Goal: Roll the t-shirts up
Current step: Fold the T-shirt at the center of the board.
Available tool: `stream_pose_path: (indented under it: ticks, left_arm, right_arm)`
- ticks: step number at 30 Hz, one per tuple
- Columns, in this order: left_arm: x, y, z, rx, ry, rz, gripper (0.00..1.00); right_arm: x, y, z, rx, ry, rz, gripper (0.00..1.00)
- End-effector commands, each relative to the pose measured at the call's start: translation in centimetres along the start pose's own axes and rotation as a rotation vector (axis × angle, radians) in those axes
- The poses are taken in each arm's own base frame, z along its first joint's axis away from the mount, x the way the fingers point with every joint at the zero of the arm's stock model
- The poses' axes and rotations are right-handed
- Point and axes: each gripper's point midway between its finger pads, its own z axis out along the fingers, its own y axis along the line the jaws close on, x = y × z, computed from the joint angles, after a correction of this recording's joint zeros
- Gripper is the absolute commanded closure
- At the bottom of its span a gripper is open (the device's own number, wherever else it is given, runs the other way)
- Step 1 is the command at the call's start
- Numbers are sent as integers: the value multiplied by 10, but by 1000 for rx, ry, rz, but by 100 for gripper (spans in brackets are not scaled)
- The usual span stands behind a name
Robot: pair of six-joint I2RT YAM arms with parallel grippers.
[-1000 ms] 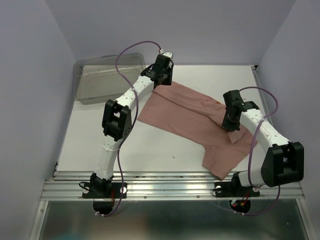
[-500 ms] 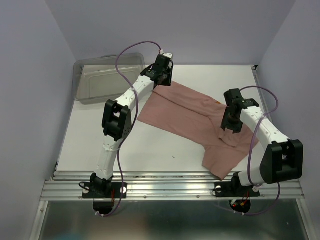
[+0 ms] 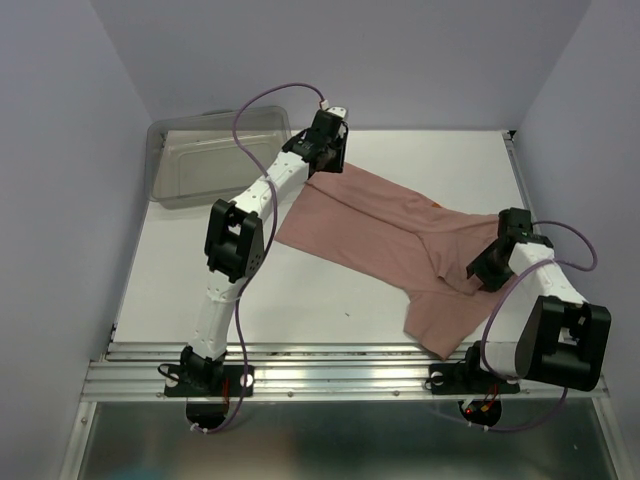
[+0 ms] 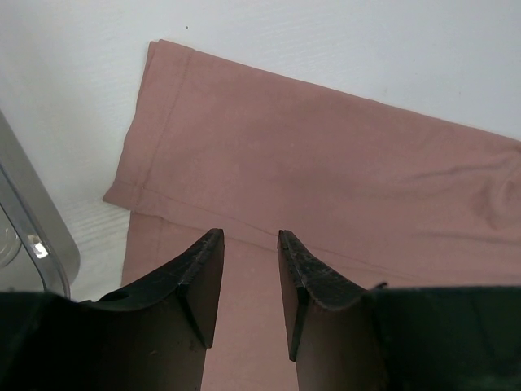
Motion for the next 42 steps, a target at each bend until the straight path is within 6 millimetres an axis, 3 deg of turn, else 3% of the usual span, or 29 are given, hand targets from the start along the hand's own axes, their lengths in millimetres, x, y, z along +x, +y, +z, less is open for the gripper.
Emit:
stream_pose_path:
  ticks: [1, 13, 23, 32, 42]
  left_arm:
    - [-23, -7, -8, 10, -61, 16, 56]
    - [-21, -8, 0, 18, -51, 20, 56]
    - [-25, -7, -3, 11, -62, 23, 56]
    - [-31, -1, -8, -11, -75, 29, 56]
    - [-34, 3, -12, -16, -80, 26, 56]
  right_arm:
    - [-5, 6, 5, -49, -26, 79, 55]
    - [4, 2, 16, -36, -7, 87, 65]
    - [-2, 1, 8, -34, -40, 104, 99]
    - [-23, -3, -27, -39, -156, 146, 99]
    - [-6, -15, -46, -22, -124, 170, 99]
